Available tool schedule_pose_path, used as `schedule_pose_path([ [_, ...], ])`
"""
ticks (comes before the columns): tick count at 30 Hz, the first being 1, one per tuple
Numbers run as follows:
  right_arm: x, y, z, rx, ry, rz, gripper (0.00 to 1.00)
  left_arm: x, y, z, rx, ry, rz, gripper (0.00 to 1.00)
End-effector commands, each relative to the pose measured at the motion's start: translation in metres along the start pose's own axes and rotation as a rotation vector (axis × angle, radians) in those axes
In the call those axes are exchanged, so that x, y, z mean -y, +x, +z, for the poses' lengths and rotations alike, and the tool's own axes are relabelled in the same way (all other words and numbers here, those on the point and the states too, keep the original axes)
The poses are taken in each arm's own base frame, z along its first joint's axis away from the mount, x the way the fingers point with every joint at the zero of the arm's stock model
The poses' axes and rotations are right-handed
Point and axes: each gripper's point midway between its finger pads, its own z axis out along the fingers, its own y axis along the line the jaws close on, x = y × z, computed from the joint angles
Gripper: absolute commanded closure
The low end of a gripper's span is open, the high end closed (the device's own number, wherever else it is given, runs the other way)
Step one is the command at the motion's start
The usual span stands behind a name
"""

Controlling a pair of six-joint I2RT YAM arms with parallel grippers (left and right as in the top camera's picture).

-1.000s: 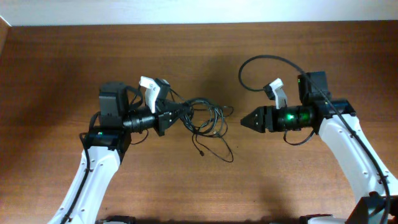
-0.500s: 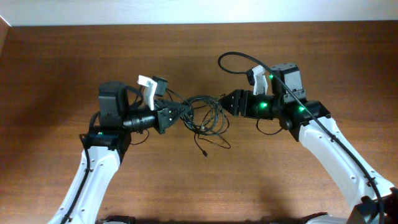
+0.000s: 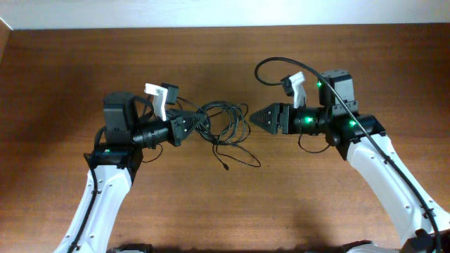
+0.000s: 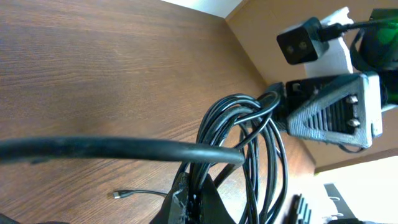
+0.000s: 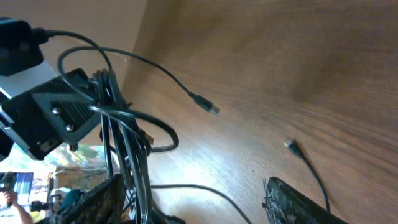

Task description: Untangle cables

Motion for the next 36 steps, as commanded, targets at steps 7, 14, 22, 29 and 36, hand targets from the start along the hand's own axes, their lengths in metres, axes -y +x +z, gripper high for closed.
schedule_pose_path([
  [7, 0.017, -0.016, 0.009, 0.098, 0.193, 0.032, 0.28, 0.033, 0.000, -0.006, -0.018, 0.172, 0.016, 1.00],
  [14, 0.007, 0.006, 0.039, 0.008, 0.189, -0.093, 0.64, 0.046, -0.012, -0.009, 0.014, 0.231, 0.055, 1.00],
  [22, 0.019, 0.011, 0.015, 0.000, 0.239, -0.025, 0.30, 0.018, -0.026, -0.013, 0.079, 0.093, 0.035, 1.00],
  [29, -0.038, -0.003, -0.008, 0.044, -0.022, -0.149, 0.24, 0.016, -0.024, -0.014, 0.074, 0.088, 0.020, 1.00],
  [36, -0.041, -0.013, -0.009, 0.079, -0.026, -0.153, 0.24, 0.018, -0.021, -0.013, 0.062, 0.102, 0.008, 1.00],
])
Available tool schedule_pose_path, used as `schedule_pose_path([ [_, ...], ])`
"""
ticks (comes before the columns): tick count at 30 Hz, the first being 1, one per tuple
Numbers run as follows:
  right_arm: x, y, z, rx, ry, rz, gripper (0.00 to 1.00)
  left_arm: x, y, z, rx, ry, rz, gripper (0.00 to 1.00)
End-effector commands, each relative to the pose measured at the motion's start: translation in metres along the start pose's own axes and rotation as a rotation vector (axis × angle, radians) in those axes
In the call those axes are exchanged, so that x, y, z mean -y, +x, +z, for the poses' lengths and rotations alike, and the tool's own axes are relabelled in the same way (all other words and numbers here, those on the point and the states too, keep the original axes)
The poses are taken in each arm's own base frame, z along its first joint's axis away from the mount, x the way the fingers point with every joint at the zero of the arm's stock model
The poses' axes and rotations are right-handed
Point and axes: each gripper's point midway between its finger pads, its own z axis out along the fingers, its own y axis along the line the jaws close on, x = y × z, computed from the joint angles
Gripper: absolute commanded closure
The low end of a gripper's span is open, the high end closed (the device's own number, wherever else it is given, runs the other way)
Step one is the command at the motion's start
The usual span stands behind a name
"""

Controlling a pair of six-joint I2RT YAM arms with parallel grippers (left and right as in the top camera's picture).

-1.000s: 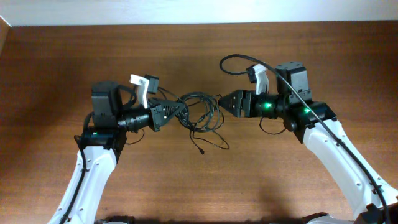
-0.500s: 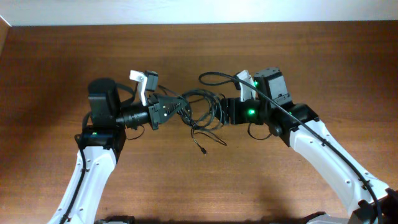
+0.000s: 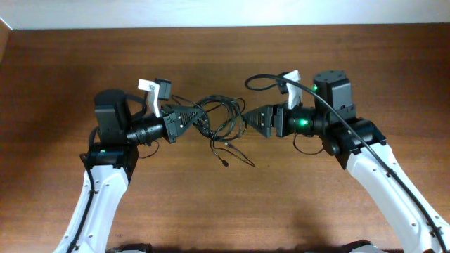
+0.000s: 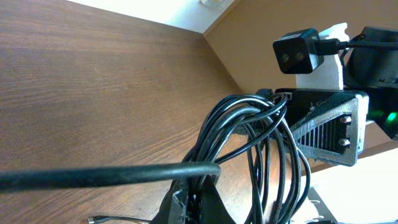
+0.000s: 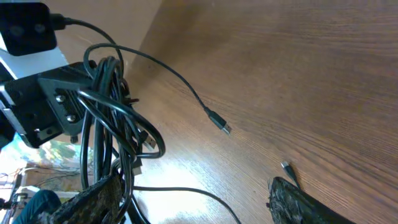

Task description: Untangle cables

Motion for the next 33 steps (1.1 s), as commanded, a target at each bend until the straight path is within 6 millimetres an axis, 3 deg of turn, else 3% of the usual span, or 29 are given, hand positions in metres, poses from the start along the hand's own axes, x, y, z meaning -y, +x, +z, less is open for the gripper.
schedule_pose_path([
  [1, -0.009, -0.011, -0.005, 0.036, -0.018, -0.013, 0.24, 0.011, -0.002, -0.003, 0.001, 0.039, 0.013, 1.00],
  [3, 0.004, -0.015, -0.003, 0.061, 0.049, 0.036, 0.23, 0.017, -0.001, -0.003, -0.009, 0.071, 0.013, 1.00],
  [11, 0.020, -0.017, 0.013, 0.049, 0.051, 0.063, 0.23, 0.030, 0.003, -0.005, -0.032, 0.146, 0.015, 1.00],
  [19, -0.017, 0.002, 0.040, -0.010, -0.018, -0.014, 0.32, 0.030, 0.002, -0.005, -0.027, 0.147, 0.026, 1.00],
  [21, -0.018, 0.004, 0.045, -0.016, -0.022, -0.018, 0.62, 0.030, 0.002, -0.005, -0.027, 0.147, 0.027, 1.00],
  [22, -0.017, 0.006, 0.045, -0.024, -0.018, -0.011, 0.83, 0.030, 0.002, -0.005, -0.027, 0.147, 0.027, 1.00],
  [23, -0.015, 0.007, 0.045, -0.027, -0.011, -0.007, 0.93, 0.030, 0.001, -0.005, -0.026, 0.146, 0.028, 1.00],
  [25, -0.001, 0.012, 0.044, -0.036, 0.063, 0.020, 0.96, 0.029, -0.003, -0.007, -0.012, 0.143, 0.048, 1.00],
  [27, 0.038, 0.017, 0.037, -0.029, 0.266, 0.030, 0.96, 0.025, -0.012, -0.012, 0.022, 0.131, 0.084, 1.00],
  [29, 0.095, 0.010, 0.007, 0.028, 0.576, 0.042, 0.96, 0.022, -0.015, -0.019, 0.036, 0.128, 0.080, 1.00],
  [31, 0.149, -0.002, -0.043, 0.118, 0.889, 0.073, 0.96, 0.028, -0.014, -0.028, 0.028, 0.184, 0.078, 1.00],
  [33, 0.182, -0.010, -0.087, 0.186, 1.082, 0.114, 0.96, 0.031, -0.015, -0.036, 0.028, 0.219, 0.077, 1.00],
])
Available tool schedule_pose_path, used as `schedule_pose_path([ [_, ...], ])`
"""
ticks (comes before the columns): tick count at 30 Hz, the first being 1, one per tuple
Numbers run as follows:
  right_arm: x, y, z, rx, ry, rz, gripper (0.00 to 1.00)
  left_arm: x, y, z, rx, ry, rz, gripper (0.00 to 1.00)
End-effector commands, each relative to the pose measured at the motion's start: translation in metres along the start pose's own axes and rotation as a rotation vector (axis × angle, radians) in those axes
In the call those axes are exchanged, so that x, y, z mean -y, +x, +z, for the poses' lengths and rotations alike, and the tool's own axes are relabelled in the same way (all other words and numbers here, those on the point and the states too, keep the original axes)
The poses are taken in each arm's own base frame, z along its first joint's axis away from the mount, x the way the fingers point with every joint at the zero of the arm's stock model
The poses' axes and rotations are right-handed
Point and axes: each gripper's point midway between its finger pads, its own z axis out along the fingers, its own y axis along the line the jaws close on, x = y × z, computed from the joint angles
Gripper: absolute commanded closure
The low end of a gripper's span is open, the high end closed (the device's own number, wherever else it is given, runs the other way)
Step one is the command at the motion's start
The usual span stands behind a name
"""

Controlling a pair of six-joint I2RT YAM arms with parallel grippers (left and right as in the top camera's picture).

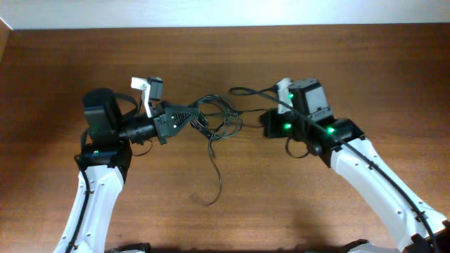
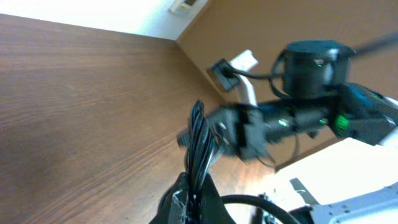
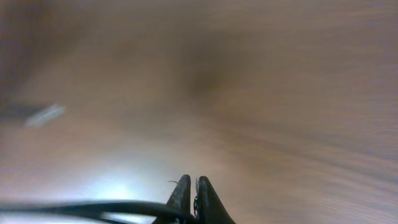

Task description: Untangle cables

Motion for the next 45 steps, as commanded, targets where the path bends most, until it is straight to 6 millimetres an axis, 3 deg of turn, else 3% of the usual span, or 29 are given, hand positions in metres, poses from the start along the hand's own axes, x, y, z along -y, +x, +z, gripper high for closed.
schedule_pose_path([
  [1, 0.142, -0.040, -0.039, 0.190, 0.577, 0.120, 0.96, 0.017, -0.007, -0.020, 0.010, 0.096, 0.021, 1.00],
  [3, 0.182, -0.040, -0.055, 0.193, 0.630, 0.217, 0.96, 0.015, -0.008, -0.026, 0.020, 0.093, 0.020, 1.00],
  [8, 0.205, -0.026, -0.064, 0.127, 0.648, 0.245, 0.96, 0.015, -0.009, -0.026, 0.021, 0.092, 0.021, 1.00],
  [11, 0.239, -0.016, -0.097, 0.133, 0.923, 0.249, 0.96, 0.007, -0.013, -0.029, 0.043, 0.049, 0.029, 1.00],
  [13, 0.254, -0.006, -0.122, 0.159, 1.088, 0.309, 0.96, -0.013, -0.021, -0.037, 0.088, -0.057, 0.021, 1.00],
  [14, 0.255, -0.003, -0.124, 0.171, 1.101, 0.349, 0.96, -0.023, -0.025, -0.042, 0.112, -0.114, 0.016, 1.00],
  [15, 0.252, -0.002, -0.120, 0.165, 1.073, 0.357, 0.96, -0.033, -0.028, -0.046, 0.131, -0.166, -0.011, 1.00],
  [18, 0.222, 0.002, -0.079, 0.041, 0.793, 0.279, 0.96, -0.070, -0.022, -0.055, 0.185, -0.361, -0.235, 1.00],
  [22, 0.152, 0.016, -0.039, -0.146, 0.307, -0.014, 0.94, -0.118, 0.007, -0.080, 0.211, -0.669, -0.455, 1.00],
  [23, 0.129, 0.025, -0.034, -0.186, 0.163, -0.057, 0.87, -0.119, 0.012, -0.081, 0.201, -0.677, -0.481, 1.00],
  [24, 0.107, 0.033, -0.034, -0.216, 0.026, -0.074, 0.73, -0.116, 0.016, -0.077, 0.185, -0.659, -0.494, 1.00],
  [26, 0.080, 0.038, -0.036, -0.231, -0.126, -0.061, 0.67, -0.104, 0.022, -0.060, 0.138, -0.592, -0.493, 1.00],
  [27, 0.076, 0.038, -0.037, -0.230, -0.153, -0.056, 0.62, -0.100, 0.026, -0.052, 0.114, -0.584, -0.490, 1.00],
  [28, 0.075, 0.038, -0.037, -0.229, -0.159, -0.055, 0.46, -0.099, 0.033, -0.043, 0.084, -0.602, -0.489, 1.00],
  [29, 0.075, 0.038, -0.037, -0.230, -0.157, -0.046, 0.36, -0.101, 0.039, -0.040, 0.065, -0.637, -0.490, 1.00],
  [30, 0.075, 0.038, -0.037, -0.233, -0.156, -0.031, 0.31, -0.105, 0.048, -0.038, 0.042, -0.694, -0.494, 1.00],
  [34, 0.075, 0.038, -0.037, -0.238, -0.148, 0.035, 0.27, -0.123, 0.090, -0.051, -0.012, -1.027, -0.590, 1.00],
  [38, 0.075, 0.038, -0.037, -0.236, -0.149, 0.034, 0.26, -0.117, 0.106, -0.035, -0.078, -1.036, -0.587, 0.99],
  [39, 0.075, 0.039, -0.037, -0.240, -0.150, 0.036, 0.26, -0.119, 0.114, -0.038, -0.106, -1.077, -0.585, 0.90],
  [40, 0.074, 0.040, -0.037, -0.243, -0.152, 0.039, 0.26, -0.123, 0.124, -0.048, -0.135, -1.157, -0.577, 0.51],
  [41, 0.074, 0.041, -0.037, -0.247, -0.152, 0.040, 0.25, -0.126, 0.129, -0.054, -0.147, -1.202, -0.579, 0.01],
  [43, 0.074, 0.041, -0.037, -0.249, -0.151, 0.042, 0.25, -0.129, 0.137, -0.063, -0.113, -1.267, -0.671, 0.01],
  [45, 0.074, 0.041, -0.037, -0.249, -0.151, 0.042, 0.25, -0.124, 0.136, -0.051, -0.075, -1.203, -0.756, 0.01],
])
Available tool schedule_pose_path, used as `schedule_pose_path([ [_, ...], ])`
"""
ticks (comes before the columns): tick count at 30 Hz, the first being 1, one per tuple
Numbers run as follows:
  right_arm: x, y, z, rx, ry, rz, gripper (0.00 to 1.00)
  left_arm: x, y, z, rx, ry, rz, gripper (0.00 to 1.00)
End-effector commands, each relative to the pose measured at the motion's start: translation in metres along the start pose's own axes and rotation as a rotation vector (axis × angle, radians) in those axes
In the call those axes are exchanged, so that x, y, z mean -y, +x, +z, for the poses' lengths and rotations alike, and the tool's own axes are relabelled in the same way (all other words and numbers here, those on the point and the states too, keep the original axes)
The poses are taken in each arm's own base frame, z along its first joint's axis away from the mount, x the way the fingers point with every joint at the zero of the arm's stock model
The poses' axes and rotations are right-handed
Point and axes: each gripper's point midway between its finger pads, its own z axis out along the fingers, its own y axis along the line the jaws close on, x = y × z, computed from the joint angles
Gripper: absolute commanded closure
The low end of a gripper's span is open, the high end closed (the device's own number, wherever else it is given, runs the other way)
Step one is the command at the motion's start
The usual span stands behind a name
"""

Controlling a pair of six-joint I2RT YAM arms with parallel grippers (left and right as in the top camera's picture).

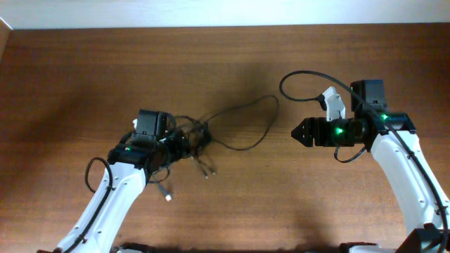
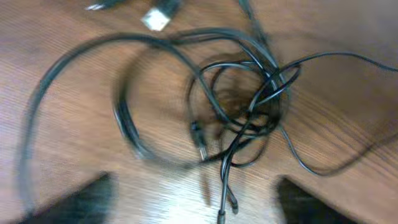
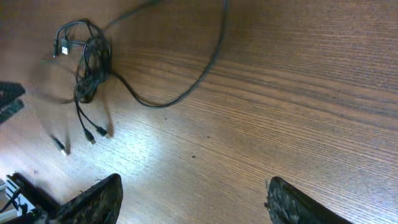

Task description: Untangle cables

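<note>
The black cables (image 1: 193, 133) lie on the brown table as a knotted tangle, with one long loop (image 1: 273, 105) spread to the right. My left gripper (image 1: 181, 143) hovers just over the tangle (image 2: 242, 106). It is open (image 2: 193, 199), and plug ends lie between its blurred fingers. Away to the right, my right gripper (image 1: 297, 132) is open and holds nothing. In the right wrist view (image 3: 193, 199) its fingers stand wide apart, with the tangle (image 3: 90, 56) far off at upper left.
Loose plug ends (image 1: 167, 197) trail off the tangle toward the table's front. Each arm's own black lead curls near its wrist (image 1: 295, 74). The table's (image 1: 225, 211) back edge meets a white wall.
Both grippers have let go and now stand open. The cables, held up between them before, lie on the table. My right arm has drawn back right, and my left gripper sits low over the tangle.
My left gripper was shut on the lifted bundle while the right gripper stood open at its far side. That held at the following moment. Then the right gripper was shut on one strand. Now both are open, and the tangle lies with a long loop spread right.
</note>
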Motion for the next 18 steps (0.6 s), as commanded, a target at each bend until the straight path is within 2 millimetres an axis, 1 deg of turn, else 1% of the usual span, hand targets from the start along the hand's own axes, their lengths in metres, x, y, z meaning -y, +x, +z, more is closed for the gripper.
schedule_pose_path([
  [1, 0.000, 0.001, 0.001, -0.004, -0.015, 0.014, 0.25, 0.015, -0.002, 0.001, -0.011, 0.069, -0.127, 0.01],
  [3, 0.000, 0.001, 0.001, -0.004, -0.015, 0.014, 0.25, 0.057, -0.005, -0.006, -0.041, 0.277, -0.099, 0.01],
  [4, 0.000, 0.001, 0.000, -0.004, -0.015, 0.014, 0.25, 0.067, -0.009, -0.009, -0.034, 0.327, -0.089, 0.01],
  [5, 0.000, 0.001, 0.000, -0.004, -0.015, 0.014, 0.25, 0.077, -0.018, -0.013, 0.001, 0.371, -0.076, 0.05],
  [6, 0.000, 0.001, 0.001, -0.004, -0.015, 0.014, 0.25, 0.087, -0.027, -0.016, 0.044, 0.411, -0.053, 0.16],
  [7, 0.000, 0.001, 0.001, -0.004, -0.015, 0.015, 0.25, 0.104, -0.036, -0.021, 0.115, 0.467, 0.049, 0.38],
  [8, 0.000, 0.001, 0.001, -0.004, -0.015, 0.015, 0.25, 0.122, -0.038, -0.023, 0.179, 0.511, 0.207, 0.41],
  [9, 0.000, 0.001, 0.001, -0.004, -0.015, 0.015, 0.25, 0.132, -0.034, -0.018, 0.208, 0.510, 0.322, 0.40],
  [10, 0.000, 0.001, 0.001, -0.005, -0.015, 0.015, 0.25, 0.132, -0.029, -0.009, 0.209, 0.484, 0.379, 0.41],
  [12, 0.000, 0.002, 0.001, -0.009, -0.015, 0.018, 0.25, 0.120, -0.009, 0.024, 0.169, 0.350, 0.520, 0.41],
  [13, 0.000, 0.002, 0.001, -0.008, -0.015, 0.017, 0.25, 0.119, 0.003, 0.036, 0.137, 0.329, 0.591, 0.40],
  [14, 0.000, 0.002, 0.001, -0.008, -0.015, 0.017, 0.25, 0.119, 0.010, 0.044, 0.120, 0.319, 0.642, 0.39],
  [15, 0.000, 0.002, 0.001, -0.008, -0.015, 0.017, 0.25, 0.115, 0.015, 0.052, 0.114, 0.282, 0.679, 0.39],
  [18, 0.000, 0.003, 0.001, -0.015, -0.015, 0.021, 0.25, 0.092, 0.010, 0.071, 0.146, 0.103, 0.691, 0.39],
])
